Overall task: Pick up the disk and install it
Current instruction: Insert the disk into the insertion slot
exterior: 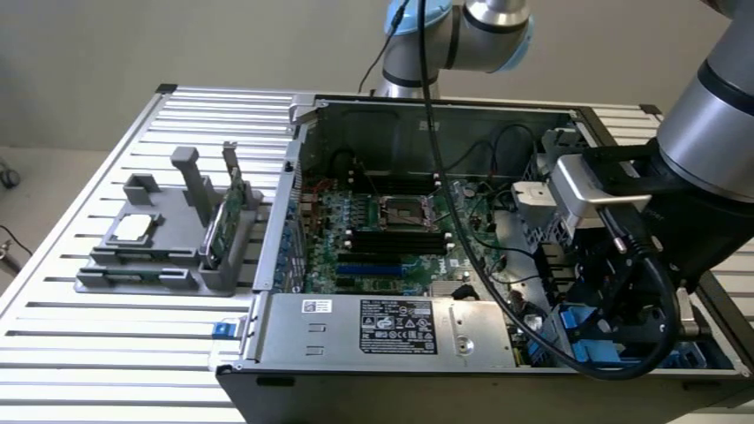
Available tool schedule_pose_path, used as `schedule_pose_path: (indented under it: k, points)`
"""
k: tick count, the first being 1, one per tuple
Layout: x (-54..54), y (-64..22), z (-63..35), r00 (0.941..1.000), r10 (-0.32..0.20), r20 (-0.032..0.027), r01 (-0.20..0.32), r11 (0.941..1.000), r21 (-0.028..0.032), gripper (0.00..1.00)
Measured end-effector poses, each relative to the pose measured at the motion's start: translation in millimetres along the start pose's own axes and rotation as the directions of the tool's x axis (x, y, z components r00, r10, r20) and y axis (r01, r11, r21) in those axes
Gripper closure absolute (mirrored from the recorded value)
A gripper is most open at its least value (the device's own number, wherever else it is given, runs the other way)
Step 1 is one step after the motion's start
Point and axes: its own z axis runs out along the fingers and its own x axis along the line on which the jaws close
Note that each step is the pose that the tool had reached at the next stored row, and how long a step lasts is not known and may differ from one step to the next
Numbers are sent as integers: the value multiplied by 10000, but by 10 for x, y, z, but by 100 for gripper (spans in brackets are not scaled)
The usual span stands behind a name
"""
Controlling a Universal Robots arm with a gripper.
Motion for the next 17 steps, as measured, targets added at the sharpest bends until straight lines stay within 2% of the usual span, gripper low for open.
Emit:
schedule_pose_path:
  k: [3,7,11,12,15,16,17]
  points:
    - [0,0,-19,10000,-17,3,17,10000,0,60]
    - [1,-4,-104,10000,-38,2,38,10000,0,60]
    - [0,-13,-111,10000,-63,3,63,10000,1,60]
    - [-1,-19,-111,10000,-74,2,74,10000,0,62]
    - [-3,-49,-113,9999,-105,-1,105,9999,0,81]
    - [-4,-70,-113,9999,-116,-3,116,9999,0,81]
    - [-6,-88,-113,9999,-125,-1,125,9999,1,87]
